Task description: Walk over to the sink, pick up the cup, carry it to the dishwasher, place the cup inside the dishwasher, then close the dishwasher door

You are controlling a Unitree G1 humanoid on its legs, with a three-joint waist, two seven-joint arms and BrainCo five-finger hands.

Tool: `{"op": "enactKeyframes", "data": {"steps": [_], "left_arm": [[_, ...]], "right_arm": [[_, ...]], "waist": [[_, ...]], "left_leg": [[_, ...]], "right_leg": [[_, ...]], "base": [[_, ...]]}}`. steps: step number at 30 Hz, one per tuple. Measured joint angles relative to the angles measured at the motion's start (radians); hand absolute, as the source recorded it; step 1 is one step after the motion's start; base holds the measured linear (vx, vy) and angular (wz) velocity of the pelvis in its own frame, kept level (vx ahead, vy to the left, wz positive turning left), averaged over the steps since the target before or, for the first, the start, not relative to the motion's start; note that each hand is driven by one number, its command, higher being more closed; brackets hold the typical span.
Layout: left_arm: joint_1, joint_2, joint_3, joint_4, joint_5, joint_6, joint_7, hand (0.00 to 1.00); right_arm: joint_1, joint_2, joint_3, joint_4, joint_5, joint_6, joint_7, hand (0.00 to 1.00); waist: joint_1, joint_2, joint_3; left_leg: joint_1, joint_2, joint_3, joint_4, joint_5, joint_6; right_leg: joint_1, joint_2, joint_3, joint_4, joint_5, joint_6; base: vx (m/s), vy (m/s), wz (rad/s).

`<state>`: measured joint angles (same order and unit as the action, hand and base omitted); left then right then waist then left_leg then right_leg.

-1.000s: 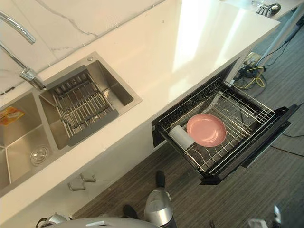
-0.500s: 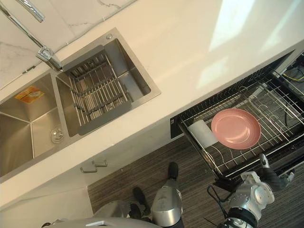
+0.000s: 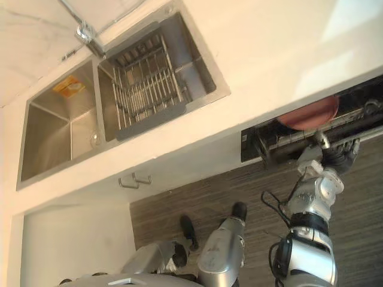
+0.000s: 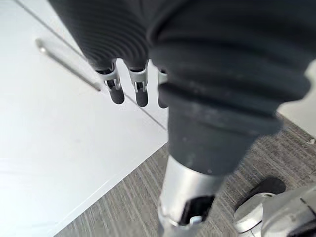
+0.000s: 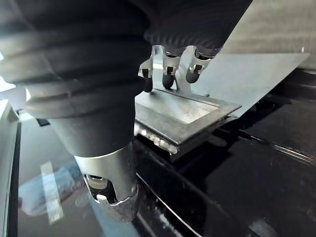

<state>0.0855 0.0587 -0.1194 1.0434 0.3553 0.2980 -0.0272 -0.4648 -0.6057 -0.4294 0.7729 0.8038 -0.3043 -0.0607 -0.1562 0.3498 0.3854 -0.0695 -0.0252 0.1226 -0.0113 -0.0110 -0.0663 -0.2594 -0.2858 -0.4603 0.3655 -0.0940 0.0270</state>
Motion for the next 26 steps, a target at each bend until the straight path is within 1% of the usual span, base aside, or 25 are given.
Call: {"op": "enactKeyframes", "data": {"steps": [1, 2, 3, 4, 5, 6, 7, 8, 9, 11, 13, 15, 16, 17, 18, 20, 21, 22, 23, 24, 25, 26], "left_arm": [[0.0, 0.003, 0.0, -0.004, 0.0, -0.011, 0.008, 0.0], [0.0, 0.004, 0.0, -0.006, 0.0, -0.027, 0.022, 0.0], [0.0, 0.004, 0.0, -0.009, 0.0, -0.033, 0.026, 0.0], [-0.002, 0.003, 0.001, -0.012, 0.0, -0.039, 0.029, 0.0], [-0.005, 0.004, 0.003, -0.014, 0.001, -0.044, 0.03, 0.0], [-0.005, 0.004, 0.004, -0.013, 0.001, -0.044, 0.03, 0.0], [0.005, 0.003, 0.004, -0.013, 0.002, -0.044, 0.029, 0.0], [0.01, 0.003, 0.004, -0.013, 0.003, -0.044, 0.029, 0.0], [0.01, 0.003, 0.006, -0.013, 0.003, -0.043, 0.029, 0.0], [0.013, 0.002, 0.012, -0.025, 0.003, -0.045, 0.03, 0.0], [0.016, 0.003, 0.012, -0.045, 0.002, -0.047, 0.03, 0.0], [0.016, 0.005, 0.013, -0.052, -0.028, -0.073, 0.028, 0.0], [0.016, 0.006, 0.012, -0.052, -0.053, -0.08, 0.027, 0.0], [0.016, 0.007, 0.013, -0.054, -0.097, -0.1, 0.024, 0.0], [0.019, 0.029, 0.021, -0.053, -0.178, -0.142, 0.024, 0.0], [0.025, 0.044, 0.035, -0.055, -0.251, -0.179, 0.023, 0.0], [0.026, 0.052, 0.037, -0.054, -0.296, -0.173, 0.019, 0.0], [0.031, 0.055, 0.037, -0.052, -0.317, -0.165, 0.018, 0.0], [0.046, 0.06, 0.039, -0.052, -0.367, -0.15, 0.017, 0.0], [0.05, 0.061, 0.04, -0.05, -0.408, -0.132, 0.01, 0.0], [0.051, 0.061, 0.039, -0.05, -0.42, -0.123, 0.004, 0.0], [0.052, 0.065, 0.04, -0.049, -0.463, -0.111, -0.012, 0.0]], "right_arm": [[-0.011, -0.003, 0.013, 0.0, 0.036, -0.002, 0.016, 0.0], [-0.026, -0.005, 0.029, -0.005, 0.089, -0.016, 0.034, 0.0], [-0.03, -0.005, 0.034, -0.022, 0.117, -0.029, 0.054, 0.0], [-0.047, -0.003, 0.033, -0.04, 0.178, -0.034, 0.061, 0.0], [-0.053, 0.003, 0.031, -0.055, 0.209, -0.042, 0.065, 0.0], [-0.053, 0.016, 0.017, -0.058, 0.223, -0.062, 0.064, 0.0], [-0.046, 0.037, 0.012, -0.071, 0.223, -0.086, 0.067, 0.0], [-0.02, 0.054, 0.013, -0.11, 0.223, -0.084, 0.067, 0.0], [0.0, 0.061, 0.016, -0.129, 0.221, -0.084, 0.067, 0.0], [0.1, 0.121, 0.047, -0.224, 0.184, -0.084, 0.089, 0.0], [0.157, 0.161, 0.059, -0.263, 0.152, -0.094, 0.102, 0.0], [0.272, 0.21, 0.14, -0.289, 0.06, -0.066, 0.131, 0.0], [0.3, 0.227, 0.156, -0.288, 0.044, -0.057, 0.138, 0.0], [0.361, 0.277, 0.182, -0.285, 0.012, -0.039, 0.146, 0.0], [0.441, 0.343, 0.207, -0.273, -0.035, -0.013, 0.149, 0.0], [0.501, 0.393, 0.222, -0.227, -0.079, 0.003, 0.158, 0.0], [0.54, 0.421, 0.222, -0.181, -0.107, 0.011, 0.162, 0.0], [0.558, 0.431, 0.222, -0.158, -0.112, 0.018, 0.161, 0.0], [0.587, 0.442, 0.221, -0.11, -0.127, 0.036, 0.158, 0.0], [0.607, 0.445, 0.22, -0.061, -0.146, 0.054, 0.145, 0.0], [0.615, 0.448, 0.217, -0.037, -0.152, 0.061, 0.14, 0.0], [0.631, 0.454, 0.21, 0.005, -0.171, 0.074, 0.132, 0.0]], "waist": [[0.002, -0.001, 0.001], [0.011, -0.004, 0.003], [0.02, -0.004, 0.003], [0.032, -0.007, 0.005], [0.04, -0.01, 0.008], [0.043, -0.014, 0.011], [0.046, -0.023, 0.018], [0.046, -0.028, 0.022], [0.048, -0.031, 0.024], [0.047, -0.041, 0.031], [0.045, -0.05, 0.03], [0.042, -0.083, 0.017], [0.041, -0.092, 0.012], [0.041, -0.109, 0.005], [0.045, -0.142, -0.007], [0.045, -0.17, -0.02], [0.045, -0.184, -0.027], [0.044, -0.189, -0.034], [0.043, -0.202, -0.05], [0.042, -0.21, -0.055], [0.042, -0.214, -0.06], [0.043, -0.226, -0.071]], "left_leg": [[-0.002, 0.006, -0.018, -0.014, 0.022, -0.002], [-0.008, 0.016, -0.021, -0.026, 0.056, 0.007], [-0.009, 0.018, -0.021, -0.026, 0.073, 0.01], [-0.012, 0.016, -0.021, -0.033, 0.096, 0.024], [-0.023, 0.014, -0.022, -0.047, 0.114, 0.023], [-0.026, 0.012, -0.021, -0.051, 0.123, 0.025], [-0.026, 0.008, -0.021, -0.062, 0.132, 0.028], [-0.033, 0.008, -0.02, -0.051, 0.122, 0.018], [-0.037, 0.007, -0.019, -0.04, 0.116, 0.017], [-0.04, 0.009, -0.017, -0.01, 0.094, 0.017], [-0.035, 0.011, -0.014, -0.003, 0.09, 0.018], [-0.033, 0.016, -0.01, 0.008, 0.079, 0.016], [-0.03, 0.018, -0.009, 0.009, 0.077, 0.013], [-0.015, 0.024, -0.008, 0.009, 0.071, 0.013], [-0.001, 0.029, -0.005, 0.009, 0.064, 0.006], [0.009, 0.034, -0.001, 0.009, 0.054, 0.002], [0.021, 0.036, 0.003, 0.009, 0.049, 0.007], [0.025, 0.037, 0.006, 0.009, 0.044, 0.005], [0.033, 0.036, 0.015, 0.008, 0.036, 0.004], [0.043, 0.037, 0.018, 0.008, 0.028, 0.001], [0.05, 0.038, 0.019, 0.007, 0.026, -0.001], [0.061, 0.041, 0.022, 0.005, 0.019, -0.001]], "right_leg": [[-0.001, 0.0, -0.027, 0.005, -0.009, -0.005], [-0.01, -0.002, -0.05, 0.023, -0.023, -0.018], [-0.021, -0.004, -0.053, 0.038, -0.031, -0.023], [-0.041, -0.016, -0.064, 0.072, -0.049, -0.029], [-0.058, -0.032, -0.075, 0.1, -0.062, -0.031], [-0.063, -0.039, -0.078, 0.11, -0.066, -0.034], [-0.072, -0.044, -0.077, 0.121, -0.07, -0.034], [-0.074, -0.045, -0.077, 0.121, -0.069, -0.032], [-0.072, -0.045, -0.077, 0.121, -0.067, -0.03], [-0.06, -0.044, -0.077, 0.116, -0.063, -0.021], [-0.052, -0.04, -0.074, 0.11, -0.062, -0.018], [-0.048, -0.033, -0.068, 0.104, -0.063, -0.016], [-0.044, -0.03, -0.067, 0.102, -0.063, -0.015], [-0.027, -0.022, -0.068, 0.096, -0.065, -0.012], [-0.012, -0.016, -0.068, 0.092, -0.071, -0.01], [0.0, -0.011, -0.068, 0.086, -0.073, -0.008], [0.015, -0.006, -0.068, 0.077, -0.072, -0.007], [0.02, -0.005, -0.067, 0.074, -0.071, -0.005], [0.023, -0.004, -0.059, 0.071, -0.07, -0.002], [0.037, 0.0, -0.053, 0.063, -0.067, 0.002], [0.046, 0.002, -0.052, 0.058, -0.066, 0.004], [0.059, 0.009, -0.051, 0.046, -0.063, 0.007]], "base": [[-0.06, -0.146, 0.65], [-0.03, -0.105, 0.51], [-0.01, -0.137, 0.45], [-0.02, -0.092, 0.45], [-0.04, -0.113, 0.44], [-0.07, -0.082, 0.33], [-0.05, -0.063, 0.11], [-0.04, -0.046, 0.05], [0.0, 0.0, 0.0], [0.0, -0.011, -0.02], [0.03, -0.033, -0.07], [0.05, -0.051, -0.11], [0.04, -0.046, -0.06], [0.04, -0.07, -0.05], [0.05, -0.083, -0.06], [0.04, -0.062, -0.07], [0.04, -0.033, -0.08], [0.04, -0.009, -0.15], [0.04, 0.003, -0.18], [0.03, 0.005, -0.17], [0.02, 0.004, -0.13], [0.0, 0.005, -0.06]]}}
